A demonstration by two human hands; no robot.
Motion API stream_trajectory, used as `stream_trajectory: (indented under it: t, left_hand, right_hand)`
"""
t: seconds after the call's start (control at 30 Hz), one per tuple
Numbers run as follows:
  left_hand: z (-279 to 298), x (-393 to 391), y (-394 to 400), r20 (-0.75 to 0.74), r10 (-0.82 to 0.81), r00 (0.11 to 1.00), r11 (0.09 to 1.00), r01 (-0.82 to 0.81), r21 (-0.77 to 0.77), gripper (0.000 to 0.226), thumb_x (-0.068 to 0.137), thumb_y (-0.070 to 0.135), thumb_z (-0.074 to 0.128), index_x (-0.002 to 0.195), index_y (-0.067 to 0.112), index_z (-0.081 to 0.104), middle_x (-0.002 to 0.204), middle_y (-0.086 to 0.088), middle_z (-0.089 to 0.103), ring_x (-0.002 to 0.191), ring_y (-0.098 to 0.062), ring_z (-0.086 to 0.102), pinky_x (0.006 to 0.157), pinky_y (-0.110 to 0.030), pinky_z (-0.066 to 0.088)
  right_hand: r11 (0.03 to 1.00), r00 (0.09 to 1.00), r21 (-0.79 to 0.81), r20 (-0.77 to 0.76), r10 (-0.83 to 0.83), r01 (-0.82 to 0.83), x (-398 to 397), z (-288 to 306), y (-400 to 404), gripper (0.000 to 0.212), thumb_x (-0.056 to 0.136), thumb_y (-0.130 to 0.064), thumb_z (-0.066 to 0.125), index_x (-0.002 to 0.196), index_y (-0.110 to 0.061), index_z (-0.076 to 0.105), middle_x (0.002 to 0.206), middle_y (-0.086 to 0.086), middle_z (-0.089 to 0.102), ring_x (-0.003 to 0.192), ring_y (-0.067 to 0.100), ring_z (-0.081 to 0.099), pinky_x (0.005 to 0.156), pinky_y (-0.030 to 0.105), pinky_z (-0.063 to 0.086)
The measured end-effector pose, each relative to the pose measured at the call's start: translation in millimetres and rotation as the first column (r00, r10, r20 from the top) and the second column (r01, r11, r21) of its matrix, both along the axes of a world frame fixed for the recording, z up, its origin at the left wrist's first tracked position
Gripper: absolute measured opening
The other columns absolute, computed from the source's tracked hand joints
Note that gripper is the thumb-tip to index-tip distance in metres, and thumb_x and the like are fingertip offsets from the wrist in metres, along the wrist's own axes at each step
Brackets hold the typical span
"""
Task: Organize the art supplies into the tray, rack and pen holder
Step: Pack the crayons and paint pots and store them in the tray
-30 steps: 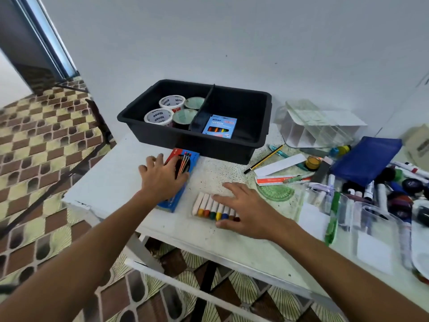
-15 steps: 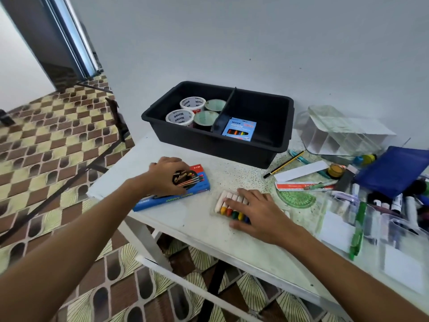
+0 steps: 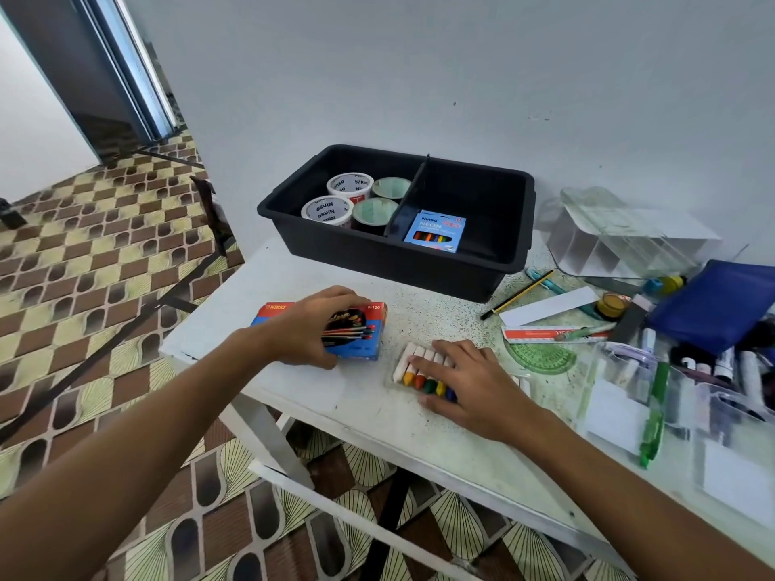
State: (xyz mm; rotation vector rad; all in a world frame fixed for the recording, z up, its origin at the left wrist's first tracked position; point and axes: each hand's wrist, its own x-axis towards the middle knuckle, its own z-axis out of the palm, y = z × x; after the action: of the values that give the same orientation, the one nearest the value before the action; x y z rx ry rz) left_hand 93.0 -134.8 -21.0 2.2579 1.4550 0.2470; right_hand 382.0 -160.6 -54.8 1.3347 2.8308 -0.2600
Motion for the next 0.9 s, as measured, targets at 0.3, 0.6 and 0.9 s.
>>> stream_trajectory:
  t: [0.3, 0.6, 0.9]
  left_hand:
    - [-4, 5, 3, -0.224, 0.22, 0.949, 0.975, -0.211, 0.066, 0.075, 0.079, 0.057, 0.067, 0.142, 0.03, 0.036, 0.127, -0.003, 0.054, 0.11, -0.018, 0.05, 0.094, -0.035, 0.047]
    - [10, -11, -8, -0.274, -0.043, 0.961, 0.999, 0.047, 0.009, 0.056, 0.091, 0.009, 0.052, 0.141, 0.032, 0.044, 0.155, -0.001, 0.028, 0.143, -0.019, 0.023, 0.115, -0.038, 0.029]
    - [4, -11, -17, -0.619, 0.082, 0.781, 0.994, -0.017, 0.11, 0.052, 0.098, 0.045, 0.02, 0.149, 0.034, 0.023, 0.148, -0.01, 0.032, 0.129, -0.025, 0.04, 0.098, -0.042, 0.043]
  right_hand:
    - [0.999, 0.999, 0.008, -0.028, -0.031, 0.031, -1, -2, -1, 0.074, 0.082, -0.067, 0.014, 0.145, -0.036, 0.036, 0.15, 0.005, 0.035, 0.133, 0.024, 0.032, 0.103, 0.041, 0.028]
    - [0.999, 0.998, 0.018, -0.036, -0.047, 0.048, 1, -3, 1, 0.074, 0.081, -0.068, 0.014, 0.145, -0.036, 0.037, 0.15, 0.005, 0.036, 0.133, 0.023, 0.032, 0.102, 0.041, 0.029]
    - [0.999, 0.998, 0.004, -0.053, -0.045, 0.045, 0, -2, 1, 0.078, 0.078, -0.07, 0.011, 0.145, -0.038, 0.035, 0.149, 0.002, 0.035, 0.133, 0.021, 0.03, 0.102, 0.038, 0.026]
